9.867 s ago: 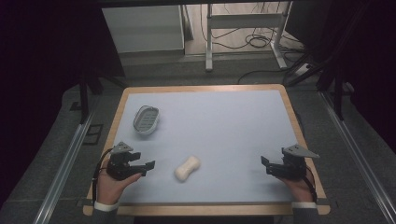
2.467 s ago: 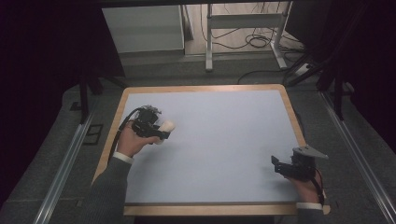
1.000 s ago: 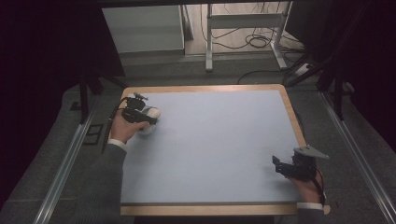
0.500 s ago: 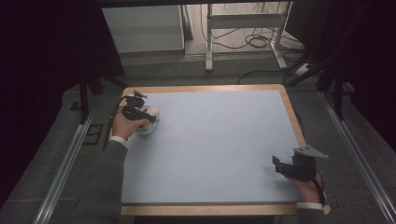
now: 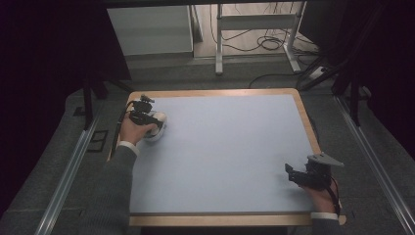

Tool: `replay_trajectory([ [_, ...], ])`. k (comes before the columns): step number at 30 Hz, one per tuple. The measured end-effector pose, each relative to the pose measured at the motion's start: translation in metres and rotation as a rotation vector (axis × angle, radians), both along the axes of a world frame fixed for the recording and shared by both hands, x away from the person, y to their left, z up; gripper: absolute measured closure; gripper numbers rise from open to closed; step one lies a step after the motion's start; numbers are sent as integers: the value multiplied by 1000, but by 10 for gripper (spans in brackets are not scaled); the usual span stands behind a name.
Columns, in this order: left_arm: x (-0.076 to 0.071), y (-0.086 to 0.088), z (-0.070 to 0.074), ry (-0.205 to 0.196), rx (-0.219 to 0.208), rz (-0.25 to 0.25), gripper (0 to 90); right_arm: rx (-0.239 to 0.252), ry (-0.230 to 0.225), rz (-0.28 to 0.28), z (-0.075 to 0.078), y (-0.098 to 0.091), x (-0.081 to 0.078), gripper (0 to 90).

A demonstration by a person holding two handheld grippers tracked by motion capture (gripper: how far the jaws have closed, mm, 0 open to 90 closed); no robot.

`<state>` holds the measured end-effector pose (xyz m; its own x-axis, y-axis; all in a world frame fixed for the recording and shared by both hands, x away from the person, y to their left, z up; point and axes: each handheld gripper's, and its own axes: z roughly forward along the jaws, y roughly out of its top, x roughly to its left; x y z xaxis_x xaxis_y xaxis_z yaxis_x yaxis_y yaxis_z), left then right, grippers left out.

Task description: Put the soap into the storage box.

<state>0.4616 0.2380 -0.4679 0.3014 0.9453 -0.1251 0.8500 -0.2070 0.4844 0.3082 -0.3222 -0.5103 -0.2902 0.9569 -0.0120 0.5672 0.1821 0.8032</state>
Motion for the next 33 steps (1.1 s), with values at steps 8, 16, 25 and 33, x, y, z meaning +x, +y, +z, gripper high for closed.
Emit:
replay_trajectory([
  [8, 2, 1, -4, 6, 12, 18, 494, -3, 3, 1, -1, 1, 0, 94],
  [16, -6, -4, 5, -45, -40, -6, 425, -4, 6, 2, -2, 1, 1, 94],
  [25, -21, -14, 19, -79, -71, -61, 376, -7, 6, 5, -2, 3, 1, 94],
  [33, -40, -18, 29, -151, -148, -121, 313, -5, -2, 8, -1, 2, 2, 94],
])
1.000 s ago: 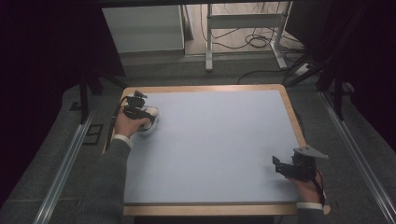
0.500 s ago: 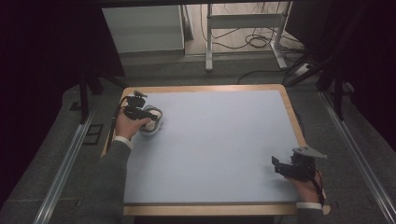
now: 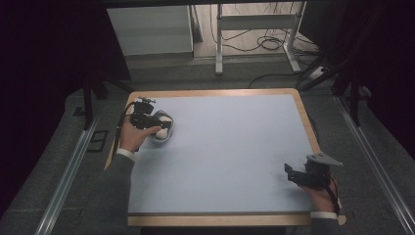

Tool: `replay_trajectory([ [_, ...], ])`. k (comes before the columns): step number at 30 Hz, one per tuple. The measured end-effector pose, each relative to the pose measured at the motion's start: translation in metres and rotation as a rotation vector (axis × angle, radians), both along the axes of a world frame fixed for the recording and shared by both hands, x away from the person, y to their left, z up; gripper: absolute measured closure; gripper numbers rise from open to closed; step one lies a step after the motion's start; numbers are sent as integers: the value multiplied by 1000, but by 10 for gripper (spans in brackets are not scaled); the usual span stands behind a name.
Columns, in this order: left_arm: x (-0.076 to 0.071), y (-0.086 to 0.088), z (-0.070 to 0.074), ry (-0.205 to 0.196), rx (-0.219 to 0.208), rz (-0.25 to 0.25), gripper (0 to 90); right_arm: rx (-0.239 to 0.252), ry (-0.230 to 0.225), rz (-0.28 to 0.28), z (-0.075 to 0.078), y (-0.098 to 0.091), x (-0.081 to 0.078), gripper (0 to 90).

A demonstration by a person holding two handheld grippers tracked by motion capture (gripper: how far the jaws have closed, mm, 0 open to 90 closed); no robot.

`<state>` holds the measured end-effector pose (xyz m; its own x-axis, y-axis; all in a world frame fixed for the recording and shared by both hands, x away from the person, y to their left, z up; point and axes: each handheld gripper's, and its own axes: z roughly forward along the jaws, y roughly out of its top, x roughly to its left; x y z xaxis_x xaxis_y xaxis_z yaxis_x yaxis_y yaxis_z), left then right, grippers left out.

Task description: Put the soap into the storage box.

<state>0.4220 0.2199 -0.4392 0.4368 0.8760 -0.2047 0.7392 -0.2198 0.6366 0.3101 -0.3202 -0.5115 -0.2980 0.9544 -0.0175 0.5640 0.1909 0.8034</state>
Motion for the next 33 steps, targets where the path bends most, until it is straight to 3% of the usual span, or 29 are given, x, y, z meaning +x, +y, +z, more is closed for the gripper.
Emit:
replay_trajectory([
  [7, -22, -6, -1, -27, -14, -43, 293, -4, -10, 20, 2, 7, 2, 94],
  [16, -65, -15, -15, -53, -40, -120, 296, -3, -16, 44, 4, 12, 5, 95],
  [20, -79, -24, -23, -85, -25, -139, 301, -7, -17, 53, 4, 15, 6, 94],
  [23, -90, -29, -30, -89, -22, -160, 297, -5, -17, 54, 4, 15, 5, 95],
  [26, -100, -31, -39, -74, -40, -163, 290, -4, -18, 51, 4, 14, 5, 95],
  [28, -106, -33, -45, -54, -28, -159, 286, -5, -20, 49, 4, 13, 4, 95],
  [31, -115, -33, -51, -52, -70, -157, 291, -6, -20, 52, 4, 13, 4, 95],
  [33, -121, -34, -55, -50, -63, -159, 291, -7, -18, 51, 4, 13, 5, 95],
])
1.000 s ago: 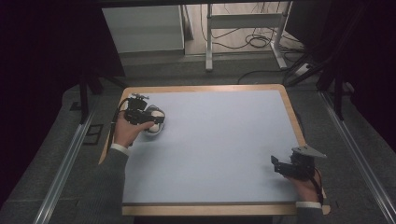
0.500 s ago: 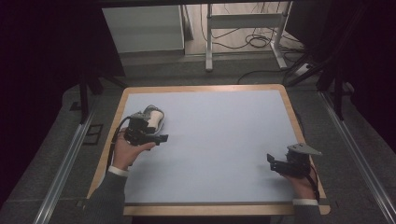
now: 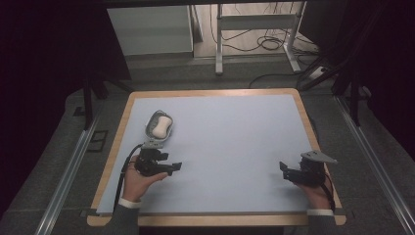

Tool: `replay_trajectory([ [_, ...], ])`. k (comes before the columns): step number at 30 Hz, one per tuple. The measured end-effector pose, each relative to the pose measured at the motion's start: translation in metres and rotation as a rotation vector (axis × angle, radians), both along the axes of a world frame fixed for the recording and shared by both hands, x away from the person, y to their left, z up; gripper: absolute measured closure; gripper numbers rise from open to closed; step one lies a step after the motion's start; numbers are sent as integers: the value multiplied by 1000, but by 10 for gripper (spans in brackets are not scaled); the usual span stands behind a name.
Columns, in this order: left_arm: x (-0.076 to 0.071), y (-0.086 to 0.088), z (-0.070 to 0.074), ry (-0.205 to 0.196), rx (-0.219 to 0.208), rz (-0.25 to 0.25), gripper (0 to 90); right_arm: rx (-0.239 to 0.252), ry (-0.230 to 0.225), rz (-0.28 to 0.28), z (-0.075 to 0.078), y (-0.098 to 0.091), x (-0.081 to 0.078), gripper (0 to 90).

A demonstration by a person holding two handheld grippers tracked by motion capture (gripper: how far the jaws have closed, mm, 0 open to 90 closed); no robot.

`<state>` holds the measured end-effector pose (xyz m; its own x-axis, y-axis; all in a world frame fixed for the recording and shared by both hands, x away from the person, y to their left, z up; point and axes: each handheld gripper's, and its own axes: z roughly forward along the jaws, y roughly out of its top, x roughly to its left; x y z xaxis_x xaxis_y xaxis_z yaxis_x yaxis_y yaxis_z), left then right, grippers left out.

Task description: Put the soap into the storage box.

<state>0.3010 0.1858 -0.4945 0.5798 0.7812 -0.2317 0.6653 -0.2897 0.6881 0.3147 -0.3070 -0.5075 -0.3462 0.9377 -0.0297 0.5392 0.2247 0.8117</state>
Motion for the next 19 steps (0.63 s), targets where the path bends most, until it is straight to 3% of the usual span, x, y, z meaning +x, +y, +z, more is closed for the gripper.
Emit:
replay_trajectory([
  [6, -12, 3, -18, 22, -54, 12, 289, -4, 3, 5, 0, 1, 0, 95],
  [10, -11, 4, -23, 35, -10, 5, 289, 2, 0, 5, 0, -1, 0, 95],
  [19, -14, 9, -26, 31, -15, 14, 280, -4, -15, 6, 2, 1, -1, 95],
])
